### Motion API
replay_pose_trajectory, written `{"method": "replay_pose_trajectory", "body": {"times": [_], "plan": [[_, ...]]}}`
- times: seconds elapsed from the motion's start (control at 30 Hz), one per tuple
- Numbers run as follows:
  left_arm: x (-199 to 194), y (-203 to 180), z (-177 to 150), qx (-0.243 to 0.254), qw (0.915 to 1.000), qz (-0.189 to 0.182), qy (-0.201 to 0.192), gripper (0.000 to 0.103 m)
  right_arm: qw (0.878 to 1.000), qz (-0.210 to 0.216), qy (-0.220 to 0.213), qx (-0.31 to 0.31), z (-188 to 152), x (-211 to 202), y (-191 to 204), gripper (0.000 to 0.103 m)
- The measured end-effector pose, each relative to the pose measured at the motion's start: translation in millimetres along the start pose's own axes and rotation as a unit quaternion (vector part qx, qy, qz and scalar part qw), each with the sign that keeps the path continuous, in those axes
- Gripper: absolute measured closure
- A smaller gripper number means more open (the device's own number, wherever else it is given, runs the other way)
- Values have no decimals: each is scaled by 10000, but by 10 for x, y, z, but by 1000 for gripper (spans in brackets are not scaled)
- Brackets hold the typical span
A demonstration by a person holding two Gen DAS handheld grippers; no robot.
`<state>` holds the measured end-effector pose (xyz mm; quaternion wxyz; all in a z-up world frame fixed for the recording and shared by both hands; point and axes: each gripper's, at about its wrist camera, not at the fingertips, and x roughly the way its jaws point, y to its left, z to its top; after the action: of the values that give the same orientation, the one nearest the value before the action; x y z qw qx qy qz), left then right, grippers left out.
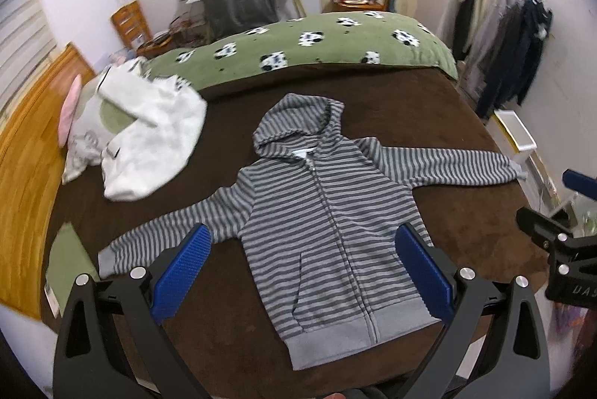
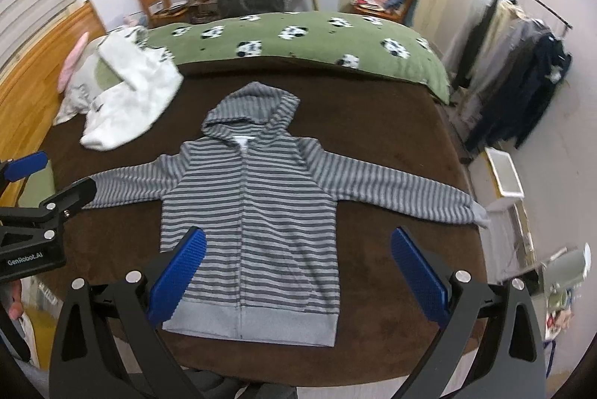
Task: Fold large clothes
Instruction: 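Move the right gripper toward the cuff of the hoodie sleeve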
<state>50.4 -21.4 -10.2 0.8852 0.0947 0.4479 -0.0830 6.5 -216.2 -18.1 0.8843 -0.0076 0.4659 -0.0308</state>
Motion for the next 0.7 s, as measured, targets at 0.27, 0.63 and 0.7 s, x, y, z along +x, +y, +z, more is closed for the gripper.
{"method": "replay_pose_trajectory", "body": {"times": [0.27,0.63,0.7], "plan": [[81,-292,156,588,9979,-192,-206,6,9979,-300,-8,575,-170,-59,-281,6],[441,-550,322,1012,9926,-676,-17,6,9891,-1001,-172,1069,-250,23,-711,6],[524,-647,342,1104,9913,-713,-32,6,9867,-1065,-181,1213,-258,83,-881,6]]}}
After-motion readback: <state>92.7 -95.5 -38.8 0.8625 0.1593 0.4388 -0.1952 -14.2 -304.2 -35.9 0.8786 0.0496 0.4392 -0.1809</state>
